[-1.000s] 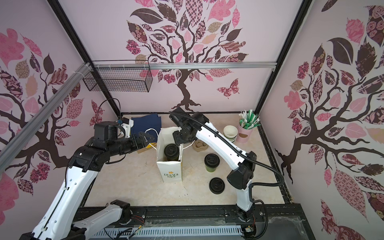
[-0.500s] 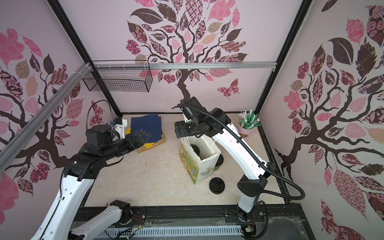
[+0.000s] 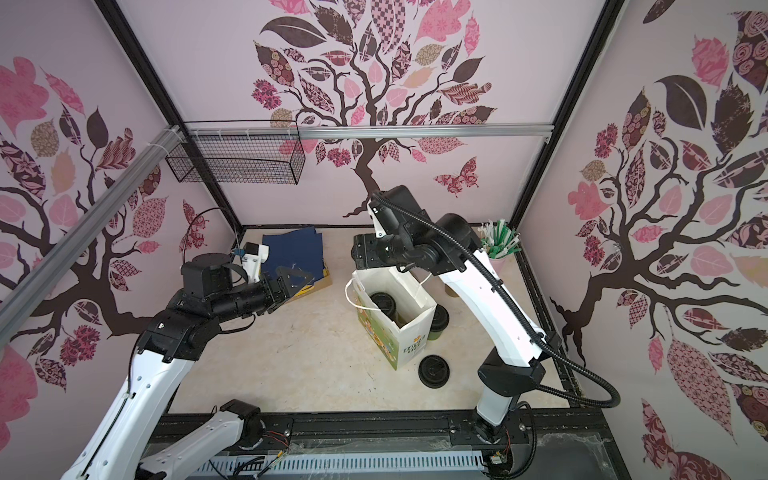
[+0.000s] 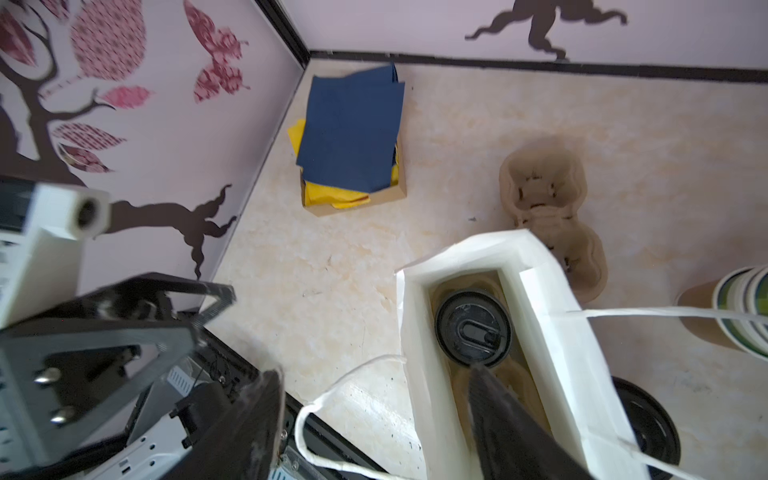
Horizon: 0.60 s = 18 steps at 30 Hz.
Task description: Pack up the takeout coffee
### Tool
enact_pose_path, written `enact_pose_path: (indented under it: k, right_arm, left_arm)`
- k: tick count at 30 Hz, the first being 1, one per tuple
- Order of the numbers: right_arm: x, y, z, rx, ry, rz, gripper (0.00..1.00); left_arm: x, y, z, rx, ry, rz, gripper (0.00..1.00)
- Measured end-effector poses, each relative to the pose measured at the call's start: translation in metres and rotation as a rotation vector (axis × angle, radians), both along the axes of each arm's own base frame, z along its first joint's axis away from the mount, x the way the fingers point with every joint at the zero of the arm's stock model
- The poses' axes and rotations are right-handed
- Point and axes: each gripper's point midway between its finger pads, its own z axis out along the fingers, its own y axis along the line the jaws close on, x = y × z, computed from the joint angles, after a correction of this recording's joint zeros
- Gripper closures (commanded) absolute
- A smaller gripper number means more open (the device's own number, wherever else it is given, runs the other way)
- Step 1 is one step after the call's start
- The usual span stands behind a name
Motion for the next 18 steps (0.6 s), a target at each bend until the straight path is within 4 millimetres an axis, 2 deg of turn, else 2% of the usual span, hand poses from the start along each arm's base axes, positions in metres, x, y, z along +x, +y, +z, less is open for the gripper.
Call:
enact_pose_path:
  k: [2,4,7,9,11,13,15,18]
  right_arm:
    - [-0.001,-0.020,0.015,-0.019,-0.057,-0.056,0.25]
    - [-0.003,-0.048,0.006,-0.092,-0.068,-0.130,0.26]
    - [-0.005,-0.099,-0.034,-0.204,0.021,-0.246,0.26]
    - [-0.001,-0.139,-0.070,-0.241,0.121,-0.343,0.26]
    - [-0.003,-0.168,-0.103,-0.245,0.224,-0.409,0.25]
    - [-0.010,-0.175,-0.130,-0.225,0.302,-0.416,0.25]
    - [-0.019,-0.163,-0.146,-0.182,0.357,-0.367,0.25]
    - [-0.022,-0.146,-0.157,-0.121,0.385,-0.310,0.25]
  left_arm:
    - [-0.011,-0.018,0.002,-0.004,-0.008,-0.071,0.12]
    - [-0.018,-0.034,0.001,-0.002,-0.008,-0.125,0.12]
    - [-0.023,-0.051,-0.002,0.018,0.004,-0.185,0.11]
    - [-0.023,-0.062,-0.001,0.027,0.007,-0.219,0.10]
    - [-0.022,-0.072,0.001,0.032,0.008,-0.248,0.11]
    - [-0.021,-0.081,0.001,0.035,0.013,-0.277,0.12]
    - [-0.020,-0.088,-0.002,0.037,0.021,-0.303,0.16]
    - [-0.015,-0.096,-0.010,0.041,0.043,-0.323,0.32]
